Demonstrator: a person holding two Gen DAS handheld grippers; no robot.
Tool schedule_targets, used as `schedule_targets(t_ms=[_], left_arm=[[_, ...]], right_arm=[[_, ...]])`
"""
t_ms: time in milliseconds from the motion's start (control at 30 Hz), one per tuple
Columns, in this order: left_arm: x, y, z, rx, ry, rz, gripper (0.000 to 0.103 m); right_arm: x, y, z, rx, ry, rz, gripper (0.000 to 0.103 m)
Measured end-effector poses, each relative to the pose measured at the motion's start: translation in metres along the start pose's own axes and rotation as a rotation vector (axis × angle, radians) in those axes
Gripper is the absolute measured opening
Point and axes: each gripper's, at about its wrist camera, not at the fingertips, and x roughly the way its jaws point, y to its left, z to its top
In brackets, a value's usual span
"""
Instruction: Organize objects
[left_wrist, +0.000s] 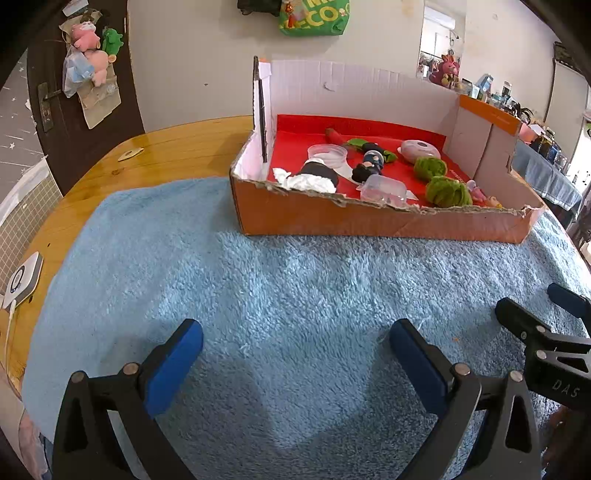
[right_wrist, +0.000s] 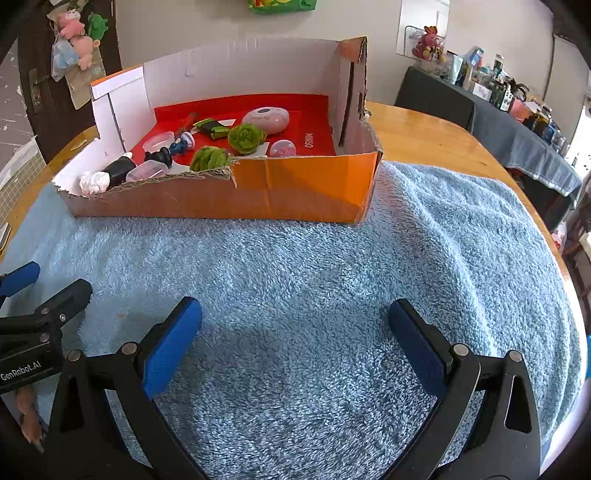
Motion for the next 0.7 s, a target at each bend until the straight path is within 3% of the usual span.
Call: schedule_targets(t_ms=[700], left_arm=[[0.0013,-0.0004,0.0013,-0.006,0.000,0.003,0.103]], right_arm=[[-0.0019,-0.0018,-0.0016,0.003,-0.001,-0.001,0.103]])
